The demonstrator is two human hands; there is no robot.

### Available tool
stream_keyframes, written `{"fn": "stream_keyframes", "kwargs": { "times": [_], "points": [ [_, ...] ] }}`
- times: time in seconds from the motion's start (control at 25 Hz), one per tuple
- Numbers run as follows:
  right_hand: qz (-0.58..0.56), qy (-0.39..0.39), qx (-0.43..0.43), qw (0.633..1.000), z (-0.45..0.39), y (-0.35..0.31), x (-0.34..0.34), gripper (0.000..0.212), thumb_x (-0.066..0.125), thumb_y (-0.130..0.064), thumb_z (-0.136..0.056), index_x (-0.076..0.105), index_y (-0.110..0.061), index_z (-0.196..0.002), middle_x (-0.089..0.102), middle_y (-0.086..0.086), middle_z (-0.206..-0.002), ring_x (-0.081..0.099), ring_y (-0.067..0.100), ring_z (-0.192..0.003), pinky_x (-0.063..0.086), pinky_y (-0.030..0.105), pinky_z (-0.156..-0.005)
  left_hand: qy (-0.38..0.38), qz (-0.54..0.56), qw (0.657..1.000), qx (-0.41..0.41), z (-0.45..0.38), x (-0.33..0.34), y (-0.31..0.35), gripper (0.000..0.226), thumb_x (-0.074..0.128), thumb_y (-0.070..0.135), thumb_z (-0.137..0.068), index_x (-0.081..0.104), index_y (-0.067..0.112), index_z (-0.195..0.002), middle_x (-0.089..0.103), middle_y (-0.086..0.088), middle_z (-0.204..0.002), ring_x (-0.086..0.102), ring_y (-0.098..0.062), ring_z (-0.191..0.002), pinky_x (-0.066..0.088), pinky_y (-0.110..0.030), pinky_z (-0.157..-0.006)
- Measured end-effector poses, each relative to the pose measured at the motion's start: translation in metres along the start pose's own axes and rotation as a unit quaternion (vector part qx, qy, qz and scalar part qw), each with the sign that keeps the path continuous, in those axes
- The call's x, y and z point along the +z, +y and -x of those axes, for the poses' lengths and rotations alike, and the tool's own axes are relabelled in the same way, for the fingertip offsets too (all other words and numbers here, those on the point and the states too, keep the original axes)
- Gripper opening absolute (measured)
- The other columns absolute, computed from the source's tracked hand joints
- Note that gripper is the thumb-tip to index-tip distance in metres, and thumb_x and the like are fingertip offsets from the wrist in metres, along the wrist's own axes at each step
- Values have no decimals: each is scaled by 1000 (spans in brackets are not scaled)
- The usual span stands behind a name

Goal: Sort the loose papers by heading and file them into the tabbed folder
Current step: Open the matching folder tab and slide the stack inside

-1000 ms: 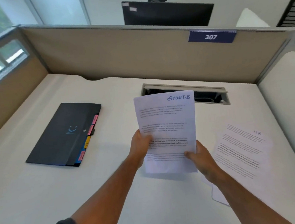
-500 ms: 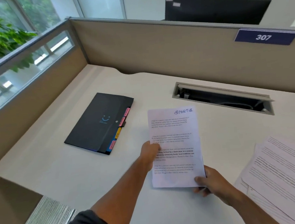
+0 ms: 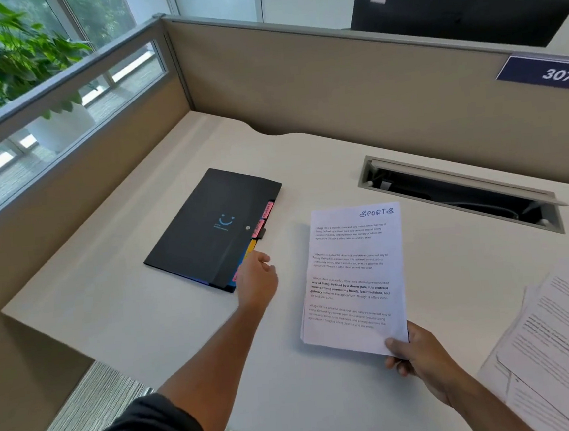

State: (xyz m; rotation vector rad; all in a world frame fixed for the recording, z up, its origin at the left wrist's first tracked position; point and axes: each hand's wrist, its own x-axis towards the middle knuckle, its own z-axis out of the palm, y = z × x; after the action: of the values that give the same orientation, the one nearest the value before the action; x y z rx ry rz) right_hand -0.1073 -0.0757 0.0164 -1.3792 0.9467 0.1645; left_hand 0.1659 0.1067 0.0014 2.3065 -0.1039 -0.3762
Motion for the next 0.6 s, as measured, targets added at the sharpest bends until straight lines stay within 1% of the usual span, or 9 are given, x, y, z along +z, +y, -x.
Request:
{"fn": "stream_keyframes", "kwargs": {
  "times": [0.04, 0.12, 0.2, 0.28, 0.36, 0.48, 0.6],
  "points": [
    [-2, 2, 0, 1000, 0, 0, 2, 21, 55, 1, -100, 66, -7, -116, 77, 11, -93, 63, 21, -63, 44, 29, -52, 36, -36, 998, 31, -5, -6, -4, 22, 66, 10, -92, 62, 20, -111, 63, 3, -99, 61, -18, -98, 53, -34, -79],
    [-5, 5, 0, 1000, -1, -1, 7, 22, 55, 1, -100, 66, -8, -116, 77, 10, -94, 64, 21, -63, 44, 28, -52, 92, -109, 987, 70, -17, -14, -14, 36, 75, 10, -85, 60, 19, -117, 58, 0, -109, 53, -22, -107, 48, -36, -86],
    [-6, 7, 1, 1000, -3, -1, 12, 22, 55, 1, -100, 66, -8, -116, 77, 10, -93, 64, 21, -63, 44, 28, -52, 119, -158, 978, 61, -29, -21, -23, 57, 82, 15, -80, 54, 18, -130, 52, -6, -124, 46, -27, -119, 43, -42, -97],
    [-7, 11, 0, 1000, -4, -2, 18, 22, 55, 1, -100, 66, -9, -116, 78, 9, -94, 64, 21, -63, 44, 29, -52, 113, -196, 973, 47, -41, -25, -33, 78, 85, 25, -76, 44, 17, -141, 43, -11, -139, 35, -32, -136, 36, -48, -109],
    [-10, 14, -1, 1000, -5, -4, 23, 22, 55, 1, -100, 65, -9, -116, 78, 9, -95, 63, 21, -62, 44, 29, -52, 94, -222, 969, 44, -52, -27, -39, 92, 86, 36, -73, 35, 17, -148, 33, -13, -151, 21, -34, -148, 27, -52, -117],
    [-13, 18, -2, 1000, -8, -5, 30, 22, 56, 1, -100, 65, -9, -116, 78, 9, -93, 64, 21, -63, 44, 29, -52, 74, -240, 966, 64, -65, -29, -43, 99, 83, 46, -75, 28, 18, -152, 25, -15, -158, 11, -35, -153, 18, -53, -121],
    [-15, 21, -5, 1000, -10, -6, 36, 21, 56, 1, -100, 65, -9, -116, 77, 9, -91, 64, 21, -63, 44, 29, -52, 60, -263, 958, 98, -73, -30, -45, 97, 76, 50, -80, 24, 16, -154, 25, -16, -160, 13, -36, -153, 19, -54, -122]
  ]
}}
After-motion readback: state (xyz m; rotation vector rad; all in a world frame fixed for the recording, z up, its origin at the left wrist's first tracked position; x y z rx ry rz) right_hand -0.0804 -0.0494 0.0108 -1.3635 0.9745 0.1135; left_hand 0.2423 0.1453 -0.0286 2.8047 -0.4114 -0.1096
